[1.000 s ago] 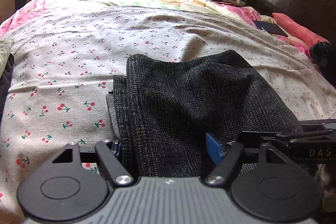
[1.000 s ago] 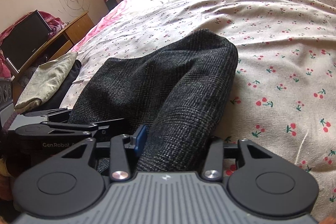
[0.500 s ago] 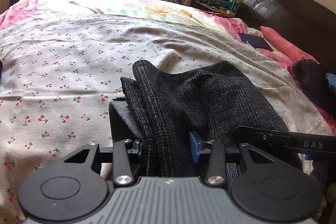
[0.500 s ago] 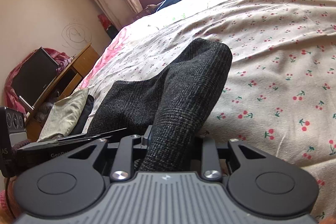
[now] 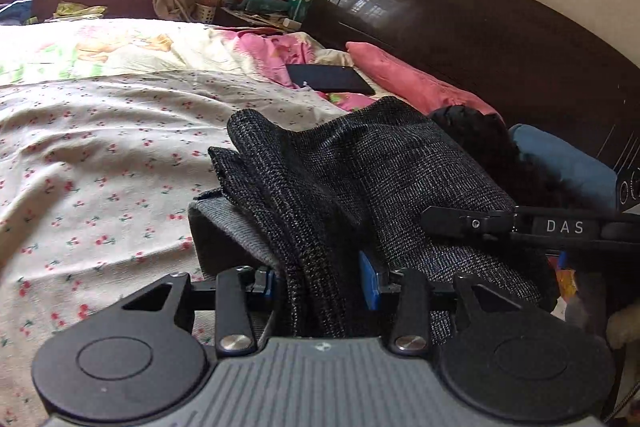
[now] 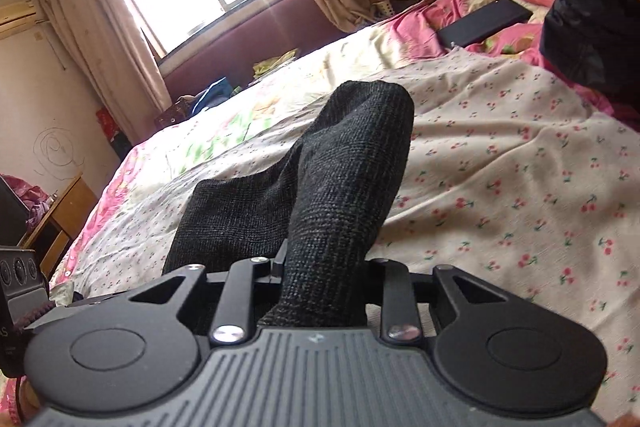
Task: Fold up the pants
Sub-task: 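Lift the folded grey plaid pants with both grippers and carry them toward the pink bedding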
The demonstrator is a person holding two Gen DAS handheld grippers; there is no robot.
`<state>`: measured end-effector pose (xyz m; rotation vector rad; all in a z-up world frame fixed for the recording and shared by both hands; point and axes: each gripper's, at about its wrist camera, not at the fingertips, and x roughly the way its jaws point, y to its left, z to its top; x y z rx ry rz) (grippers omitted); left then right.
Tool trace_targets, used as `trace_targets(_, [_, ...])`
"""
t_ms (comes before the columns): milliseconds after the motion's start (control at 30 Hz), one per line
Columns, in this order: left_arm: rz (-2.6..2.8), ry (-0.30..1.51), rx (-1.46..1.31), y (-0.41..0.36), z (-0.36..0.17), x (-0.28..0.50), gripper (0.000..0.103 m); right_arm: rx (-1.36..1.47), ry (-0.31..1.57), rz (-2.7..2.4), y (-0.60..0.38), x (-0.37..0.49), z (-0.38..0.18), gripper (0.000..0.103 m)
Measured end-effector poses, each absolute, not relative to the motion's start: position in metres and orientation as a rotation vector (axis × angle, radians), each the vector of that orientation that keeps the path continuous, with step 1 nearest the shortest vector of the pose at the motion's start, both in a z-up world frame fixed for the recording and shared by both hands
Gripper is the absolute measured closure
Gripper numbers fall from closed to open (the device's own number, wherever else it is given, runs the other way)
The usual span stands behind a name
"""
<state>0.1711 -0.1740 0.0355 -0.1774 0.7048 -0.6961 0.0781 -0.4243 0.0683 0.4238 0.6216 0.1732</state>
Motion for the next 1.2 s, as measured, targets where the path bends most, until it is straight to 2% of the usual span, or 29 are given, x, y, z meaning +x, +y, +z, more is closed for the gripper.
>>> trace_targets(200, [-0.765,0.774,-0.127,-0.239,0.006,0.183,0.051,0.368,0.651,0.06,-0.489,0.107,0.067,0.077])
trace_targets(300, [-0.753,0.837,-0.073,-0.253,-0.017,0.187,0.051,0.304,0.771,-0.023,-0.509,0.132,0.039,0.076])
trace_targets(400, [-0.785,0.832,-0.077,-0.246,-0.018,0.182,0.05,0.28,0.827,-0.059,-0.521,0.137,0.012,0.07])
trace_targets(567, [-0.801,0.805,-0.029,-0.225,-0.012,0.17,0.045,0.366,0.795,-0.04,-0.537,0.124,0.008,0.065])
trace_targets(767, [-0.765,0.85,-0.117,-0.22,-0.008,0.186,0.042,0.499,0.79,-0.021,-0.548,0.122,0.007,0.058])
trace_targets(833, [-0.747,0.894,-0.167,-0.225,-0.015,0.194,0.035,0.523,0.787,-0.009,-0.551,0.124,0.004,0.056])
trace_targets(967, [-0.726,0.961,-0.246,-0.248,-0.033,0.208,0.03,0.538,0.798,-0.012,-0.554,0.13,-0.007,0.046])
trace_targets(1033, [-0.721,0.945,-0.222,-0.262,-0.033,0.209,0.032,0.532,0.779,-0.022,-0.552,0.13,-0.012,0.05])
trace_targets(1133, [-0.731,0.903,-0.164,-0.278,-0.019,0.201,0.04,0.535,0.76,-0.011,-0.55,0.125,-0.005,0.075])
trace_targets(1200, [-0.769,0.875,-0.184,-0.28,-0.006,0.196,0.045,0.544,0.749,0.027,-0.556,0.123,0.01,0.078])
